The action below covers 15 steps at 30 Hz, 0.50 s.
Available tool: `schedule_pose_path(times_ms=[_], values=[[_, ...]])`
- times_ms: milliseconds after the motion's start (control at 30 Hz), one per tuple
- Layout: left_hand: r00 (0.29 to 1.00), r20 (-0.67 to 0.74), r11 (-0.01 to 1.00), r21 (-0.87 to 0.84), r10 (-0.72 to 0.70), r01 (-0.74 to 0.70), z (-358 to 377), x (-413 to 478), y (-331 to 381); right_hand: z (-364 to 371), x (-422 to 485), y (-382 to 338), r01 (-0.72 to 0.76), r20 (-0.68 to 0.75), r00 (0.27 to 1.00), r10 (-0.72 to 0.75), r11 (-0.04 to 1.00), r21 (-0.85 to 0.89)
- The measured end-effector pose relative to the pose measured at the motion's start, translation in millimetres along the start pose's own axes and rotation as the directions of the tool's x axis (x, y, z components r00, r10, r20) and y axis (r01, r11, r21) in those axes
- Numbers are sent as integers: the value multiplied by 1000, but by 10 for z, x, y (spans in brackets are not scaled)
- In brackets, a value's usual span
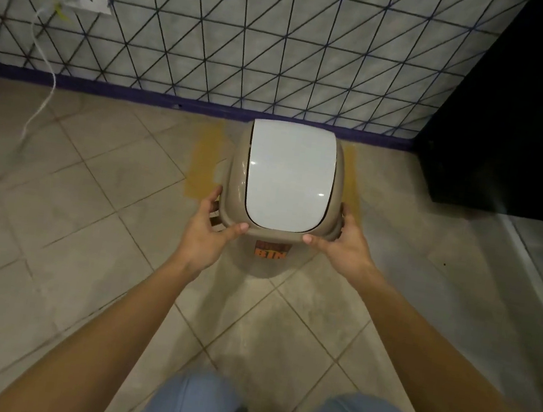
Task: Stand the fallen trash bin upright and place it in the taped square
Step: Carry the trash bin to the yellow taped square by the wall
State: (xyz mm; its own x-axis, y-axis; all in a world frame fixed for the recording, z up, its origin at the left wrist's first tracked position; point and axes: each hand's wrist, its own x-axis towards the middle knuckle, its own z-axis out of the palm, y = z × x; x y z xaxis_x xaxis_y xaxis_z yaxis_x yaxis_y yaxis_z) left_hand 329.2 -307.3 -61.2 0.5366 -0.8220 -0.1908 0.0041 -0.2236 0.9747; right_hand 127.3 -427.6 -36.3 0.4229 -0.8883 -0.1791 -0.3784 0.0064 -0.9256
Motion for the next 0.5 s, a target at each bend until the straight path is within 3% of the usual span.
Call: schedule_pose_path(times_ms=[200,300,400,500], values=[[1000,20,999,-35,8,-7,17,264,46,2,236,5,27,-19,999,-26,999,20],[999,8,999,-4,37,-37,39,334,70,24,300,-28,60,-77,995,-69,992,-111],[986,-59,976,163,157,-145,95,355,120,49,305,-62,144,-140,973,-186,953,-267],[934,-69,876,376,350,-300,122,313,160,41,315,-70,250,-108,947,-303,905,-343]])
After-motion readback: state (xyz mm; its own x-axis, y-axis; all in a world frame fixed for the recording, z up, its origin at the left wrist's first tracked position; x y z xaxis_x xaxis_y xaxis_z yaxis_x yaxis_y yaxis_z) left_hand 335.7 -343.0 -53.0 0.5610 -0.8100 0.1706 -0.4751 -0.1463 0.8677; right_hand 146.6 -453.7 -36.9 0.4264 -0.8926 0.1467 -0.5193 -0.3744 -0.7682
